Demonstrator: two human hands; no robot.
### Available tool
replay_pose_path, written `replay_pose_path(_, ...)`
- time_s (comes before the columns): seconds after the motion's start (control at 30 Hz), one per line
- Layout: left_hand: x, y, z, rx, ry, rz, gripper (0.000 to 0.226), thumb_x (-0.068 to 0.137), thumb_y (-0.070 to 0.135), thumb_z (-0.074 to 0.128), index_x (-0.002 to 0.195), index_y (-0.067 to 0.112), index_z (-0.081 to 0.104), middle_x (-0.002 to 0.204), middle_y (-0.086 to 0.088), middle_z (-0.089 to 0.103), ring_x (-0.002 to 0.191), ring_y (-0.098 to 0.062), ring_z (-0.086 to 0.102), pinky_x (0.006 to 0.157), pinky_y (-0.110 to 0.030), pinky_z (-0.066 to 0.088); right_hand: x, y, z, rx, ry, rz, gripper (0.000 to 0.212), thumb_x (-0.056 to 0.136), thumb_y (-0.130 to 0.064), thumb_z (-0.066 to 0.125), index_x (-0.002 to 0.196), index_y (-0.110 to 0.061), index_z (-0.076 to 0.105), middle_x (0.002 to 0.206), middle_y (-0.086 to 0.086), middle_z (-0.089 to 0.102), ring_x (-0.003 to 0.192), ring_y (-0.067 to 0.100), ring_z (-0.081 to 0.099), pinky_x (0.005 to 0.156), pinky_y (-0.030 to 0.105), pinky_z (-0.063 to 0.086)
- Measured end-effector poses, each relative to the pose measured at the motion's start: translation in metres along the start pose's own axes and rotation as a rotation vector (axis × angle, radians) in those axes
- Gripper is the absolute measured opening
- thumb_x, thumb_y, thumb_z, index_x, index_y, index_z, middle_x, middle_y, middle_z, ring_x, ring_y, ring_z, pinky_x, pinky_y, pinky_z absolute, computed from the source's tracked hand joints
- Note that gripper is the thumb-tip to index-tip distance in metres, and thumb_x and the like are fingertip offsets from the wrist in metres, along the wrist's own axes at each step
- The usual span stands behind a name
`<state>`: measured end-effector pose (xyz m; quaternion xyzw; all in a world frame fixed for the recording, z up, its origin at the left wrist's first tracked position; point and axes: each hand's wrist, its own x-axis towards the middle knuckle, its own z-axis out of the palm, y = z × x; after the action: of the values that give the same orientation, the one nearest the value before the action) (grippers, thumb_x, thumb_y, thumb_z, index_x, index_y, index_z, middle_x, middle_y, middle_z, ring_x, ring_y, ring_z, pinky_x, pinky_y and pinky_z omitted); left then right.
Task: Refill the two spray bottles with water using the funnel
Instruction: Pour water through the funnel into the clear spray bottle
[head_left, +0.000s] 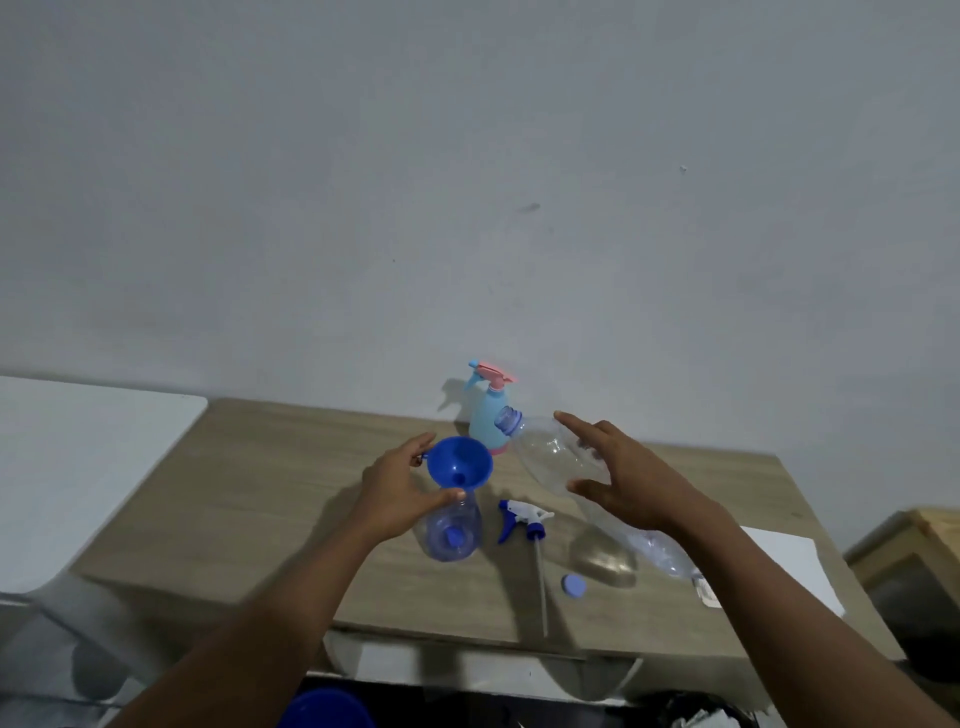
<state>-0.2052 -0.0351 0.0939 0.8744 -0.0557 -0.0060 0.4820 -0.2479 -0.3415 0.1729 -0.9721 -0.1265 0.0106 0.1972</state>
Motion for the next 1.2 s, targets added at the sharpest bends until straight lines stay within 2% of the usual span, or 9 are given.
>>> replay_pose_path(0.17, 0.002, 0.002, -0.004, 0.042, -0.054, 0.026, 0.086, 0.038, 0.071, 0.075, 0.118, 0.043, 0.059, 0.104, 0.027, 0.062, 0.093, -0.005, 0.063, 0.094, -0.041, 0.052, 0.002, -0.016, -0.005, -0.117, -0.057, 0.047, 0.084, 0.091, -0.041, 0.067, 0.15, -0.057, 0.008, 0.128, -0.006, 0.049, 0.103, 0.02, 0.06, 0.089, 0.04, 0.055)
replay_pose_path(0.37, 0.004, 0.003, -0.003, 0.019, -0.017, 0.011, 0.068, 0.038, 0.066, 0.075, 0.103, 0.05, 0.061, 0.097, 0.023, 0.068, 0.086, 0.001, 0.06, 0.091, -0.038, 0.054, 0.009, -0.034, -0.011, -0.209, -0.095, 0.062, 0.084, 0.092, -0.04, 0.066, 0.152, -0.054, 0.009, 0.133, -0.004, 0.049, 0.104, 0.021, 0.061, 0.088, 0.039, 0.055)
replay_pose_path(0.5, 0.005, 0.009, -0.001, 0.062, -0.011, -0.008, 0.071, 0.041, 0.072, 0.081, 0.105, 0.048, 0.062, 0.096, 0.026, 0.067, 0.091, 0.003, 0.062, 0.092, -0.03, 0.05, 0.01, -0.039, -0.012, -0.223, -0.088, 0.072, 0.084, 0.092, -0.039, 0.066, 0.152, -0.054, 0.009, 0.133, -0.004, 0.048, 0.105, 0.021, 0.061, 0.087, 0.039, 0.055)
replay_pose_path(0.6, 0.005, 0.01, 0.003, 0.099, -0.005, -0.013, 0.074, 0.046, 0.067, 0.086, 0.112, 0.041, 0.063, 0.099, 0.024, 0.066, 0.092, -0.002, 0.064, 0.094, -0.034, 0.051, 0.009, -0.041, -0.011, -0.216, -0.091, 0.074, 0.084, 0.092, -0.039, 0.066, 0.151, -0.054, 0.008, 0.133, -0.004, 0.048, 0.105, 0.022, 0.061, 0.088, 0.039, 0.055)
replay_pose_path(0.73, 0.005, 0.013, 0.0, 0.132, -0.049, -0.014, 0.083, 0.037, 0.075, 0.079, 0.112, 0.045, 0.062, 0.101, 0.027, 0.066, 0.089, 0.001, 0.061, 0.096, -0.038, 0.049, 0.008, -0.042, -0.011, -0.222, -0.093, 0.082, 0.085, 0.092, -0.039, 0.067, 0.152, -0.053, 0.008, 0.134, -0.003, 0.049, 0.107, 0.023, 0.062, 0.087, 0.039, 0.056)
replay_pose_path(0.9, 0.002, 0.014, -0.003, 0.132, -0.035, 0.02, 0.085, 0.036, 0.075, 0.076, 0.113, 0.042, 0.064, 0.098, 0.025, 0.068, 0.086, 0.002, 0.062, 0.092, -0.037, 0.053, 0.005, -0.046, -0.013, -0.258, -0.116, 0.078, 0.083, 0.094, -0.037, 0.066, 0.154, -0.049, 0.009, 0.134, -0.003, 0.048, 0.104, 0.022, 0.061, 0.084, 0.032, 0.054)
replay_pose_path(1.03, -0.001, 0.017, -0.005, 0.107, 0.032, 0.031, 0.084, 0.033, 0.075, 0.075, 0.109, 0.04, 0.067, 0.093, 0.024, 0.067, 0.085, 0.001, 0.063, 0.089, -0.032, 0.054, 0.003, -0.048, -0.019, -0.325, -0.117, 0.078, 0.084, 0.094, -0.038, 0.065, 0.152, -0.052, 0.007, 0.13, -0.004, 0.048, 0.096, 0.022, 0.062, 0.08, 0.036, 0.056)
replay_pose_path(1.2, 0.001, 0.018, -0.007, 0.137, 0.039, 0.054, 0.082, 0.037, 0.073, 0.079, 0.111, 0.038, 0.068, 0.091, 0.026, 0.065, 0.081, 0.003, 0.061, 0.086, -0.03, 0.055, 0.006, -0.052, -0.03, -0.422, -0.14, 0.079, 0.083, 0.093, -0.036, 0.066, 0.153, -0.051, 0.01, 0.132, -0.003, 0.048, 0.097, 0.024, 0.063, 0.081, 0.041, 0.057)
